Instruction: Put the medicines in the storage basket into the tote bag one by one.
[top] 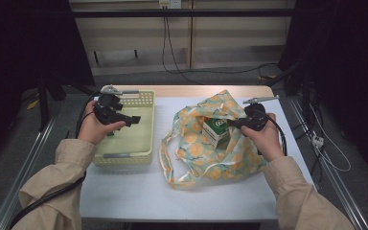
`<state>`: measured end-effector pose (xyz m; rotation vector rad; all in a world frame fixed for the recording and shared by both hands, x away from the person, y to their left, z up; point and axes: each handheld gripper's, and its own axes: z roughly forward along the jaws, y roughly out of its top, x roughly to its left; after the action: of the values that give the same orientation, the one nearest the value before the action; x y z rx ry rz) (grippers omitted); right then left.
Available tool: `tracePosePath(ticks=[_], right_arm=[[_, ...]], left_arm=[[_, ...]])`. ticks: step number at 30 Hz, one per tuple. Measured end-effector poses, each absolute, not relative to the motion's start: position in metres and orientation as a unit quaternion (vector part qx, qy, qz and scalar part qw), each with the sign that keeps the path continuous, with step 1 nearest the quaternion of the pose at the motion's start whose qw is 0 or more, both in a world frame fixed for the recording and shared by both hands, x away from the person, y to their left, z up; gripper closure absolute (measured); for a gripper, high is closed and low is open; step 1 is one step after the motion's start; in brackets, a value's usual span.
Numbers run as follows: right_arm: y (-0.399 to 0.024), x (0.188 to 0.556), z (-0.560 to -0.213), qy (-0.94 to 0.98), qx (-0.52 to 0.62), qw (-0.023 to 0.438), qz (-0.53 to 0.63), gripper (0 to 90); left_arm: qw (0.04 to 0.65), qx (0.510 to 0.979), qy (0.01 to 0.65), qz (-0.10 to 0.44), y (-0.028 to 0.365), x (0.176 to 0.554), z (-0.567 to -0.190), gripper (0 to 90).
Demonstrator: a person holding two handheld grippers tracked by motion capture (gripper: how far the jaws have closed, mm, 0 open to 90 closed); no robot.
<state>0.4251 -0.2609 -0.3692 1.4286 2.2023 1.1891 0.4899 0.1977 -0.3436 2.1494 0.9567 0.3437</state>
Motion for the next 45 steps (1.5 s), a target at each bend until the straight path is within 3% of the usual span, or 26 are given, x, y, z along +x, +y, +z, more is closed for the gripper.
tracePosePath(ticks=[24,28,35,42,45], right_arm=[[-0.263,0.425,-0.37,0.758,0.49,0.125,0.411,90.0],[-0.264,0.424,-0.37,0.758,0.492,0.124,0.411,90.0],[-0.265,0.424,-0.37,0.758,0.491,0.124,0.411,90.0],[-0.267,0.423,-0.37,0.757,0.492,0.123,0.411,90.0],[-0.267,0.422,-0.371,0.758,0.492,0.122,0.411,90.0]], left_arm=[[0.342,0.79,0.477,0.177,0.255,0.518,-0.373,11.8],[0.321,0.793,0.485,0.182,0.254,0.519,-0.381,19.9],[0.301,0.781,0.517,0.177,0.254,0.521,-0.385,43.5],[0.297,0.8,0.499,0.152,0.246,0.519,-0.387,62.0],[0.298,0.804,0.494,0.143,0.241,0.517,-0.385,62.9]])
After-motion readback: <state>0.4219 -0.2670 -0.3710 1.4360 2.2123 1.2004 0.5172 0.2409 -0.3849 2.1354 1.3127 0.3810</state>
